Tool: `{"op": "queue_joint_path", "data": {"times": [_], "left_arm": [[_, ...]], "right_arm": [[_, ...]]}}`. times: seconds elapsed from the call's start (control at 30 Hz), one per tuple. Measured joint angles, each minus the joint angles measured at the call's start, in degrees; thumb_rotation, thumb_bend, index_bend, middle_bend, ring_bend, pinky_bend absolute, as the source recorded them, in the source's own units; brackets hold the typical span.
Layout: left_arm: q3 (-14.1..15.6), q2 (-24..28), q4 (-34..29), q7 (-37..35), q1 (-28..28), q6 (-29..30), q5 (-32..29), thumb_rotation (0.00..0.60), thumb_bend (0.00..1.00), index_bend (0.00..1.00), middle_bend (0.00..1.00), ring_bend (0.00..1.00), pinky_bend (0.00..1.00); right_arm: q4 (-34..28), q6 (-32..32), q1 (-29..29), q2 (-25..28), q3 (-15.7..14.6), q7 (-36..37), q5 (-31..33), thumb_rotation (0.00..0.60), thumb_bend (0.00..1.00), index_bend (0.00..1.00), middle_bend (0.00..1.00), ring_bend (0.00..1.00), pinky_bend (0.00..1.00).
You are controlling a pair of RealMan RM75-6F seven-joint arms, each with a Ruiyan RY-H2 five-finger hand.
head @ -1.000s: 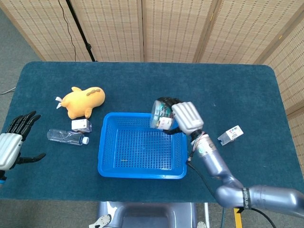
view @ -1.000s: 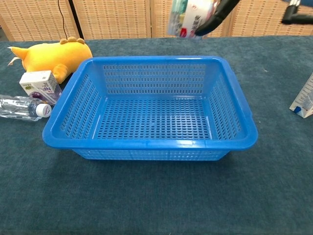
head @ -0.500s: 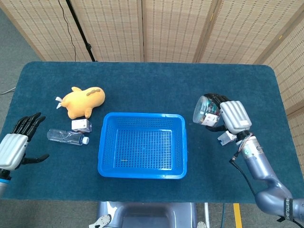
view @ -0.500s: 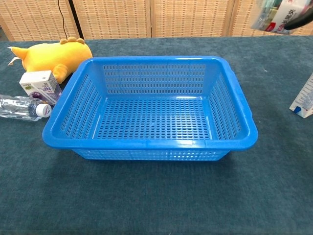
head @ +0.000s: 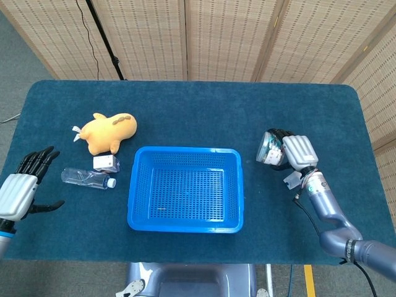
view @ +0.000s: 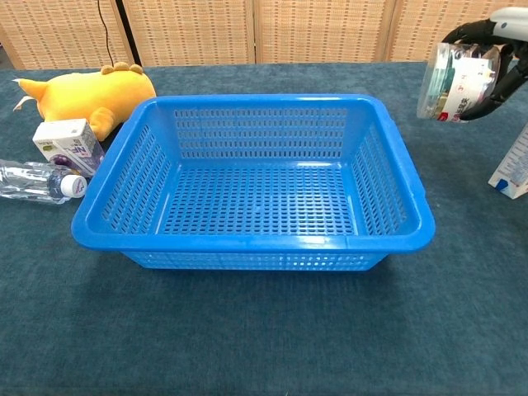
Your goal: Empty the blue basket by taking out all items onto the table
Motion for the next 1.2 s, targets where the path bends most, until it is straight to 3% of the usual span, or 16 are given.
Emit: {"op": "queue_joint_path", "data": {"times": [0.1, 0.17, 0.23, 0.33, 0.43, 0.57, 0.7, 0.93, 1.2], "left_arm": [[-0.1, 0.1, 0.2, -0.5, -0.1, -0.3, -0.2, 0.6, 0.06, 0.0, 0.0, 0.0, 0.0], [-0.1, 0.2, 0.2, -0.7, -0.2, -0.4, -0.2, 0.6, 0.06, 0.0, 0.0, 0.0, 0.0], [-0.1, 0.2, 0.3, -0.7, -0.2, -0.4, -0.3, 0.6, 0.06, 0.0, 0.0, 0.0, 0.0], [-0.1, 0.2, 0.3, -0.6, -0.2, -0.5, -0.4, 0.6, 0.06, 0.0, 0.0, 0.0, 0.0], [-0.1, 0.1, 0.3, -0.4, -0.2, -0.5, -0.5, 0.6, 0.06, 0.0, 0.0, 0.0, 0.0], [0.0, 0.0, 0.2, 0.2, -0.2, -0.5, -0.4, 0.6, 0.06, 0.0, 0.0, 0.0, 0.0], [0.2, -0.3, 0.1, 1.1, 0.3, 0.4, -0.1, 0.6, 0.06, 0.0, 0.0, 0.0, 0.0], [1.2, -1.3, 0.2, 2.8, 2.5, 4.0, 1.4, 0.6, 0.06, 0.0, 0.0, 0.0, 0.0], [3.8, -4.8, 4.8, 4.8, 6.6, 8.8, 3.9, 0.6, 0.06, 0.0, 0.0, 0.0, 0.0]], "right_arm": [[4.3, -2.6, 0.9, -2.8, -0.1, 0.9, 0.2, 0.6, 0.1, 0.46, 0.38, 0.27, 0.38], [7.0, -4.9, 1.5, -4.8, -0.5, 1.8, 0.1, 0.6, 0.02, 0.39, 0.3, 0.19, 0.3], [8.7, -6.8, 1.9, -5.9, -1.0, 2.6, -0.3, 0.6, 0.0, 0.26, 0.17, 0.08, 0.2], [9.6, -8.1, 2.3, -6.1, -1.8, 2.8, -1.6, 0.6, 0.0, 0.09, 0.02, 0.0, 0.12], [10.1, -6.9, 2.3, -5.9, -2.6, 1.7, -4.2, 0.6, 0.0, 0.01, 0.0, 0.0, 0.08], [7.8, -3.0, 1.6, -4.0, -2.5, 1.3, -6.3, 0.6, 0.0, 0.0, 0.0, 0.0, 0.04], [1.5, 2.1, 0.0, 0.1, -2.0, 1.2, -8.3, 0.6, 0.0, 0.0, 0.0, 0.0, 0.0], [-8.7, 16.7, -6.8, 6.7, -2.6, -0.6, -13.7, 0.6, 0.0, 0.0, 0.0, 0.0, 0.0], [-8.4, 33.4, -18.0, 7.7, -6.1, 0.2, -20.2, 0.6, 0.0, 0.0, 0.0, 0.0, 0.0]]}}
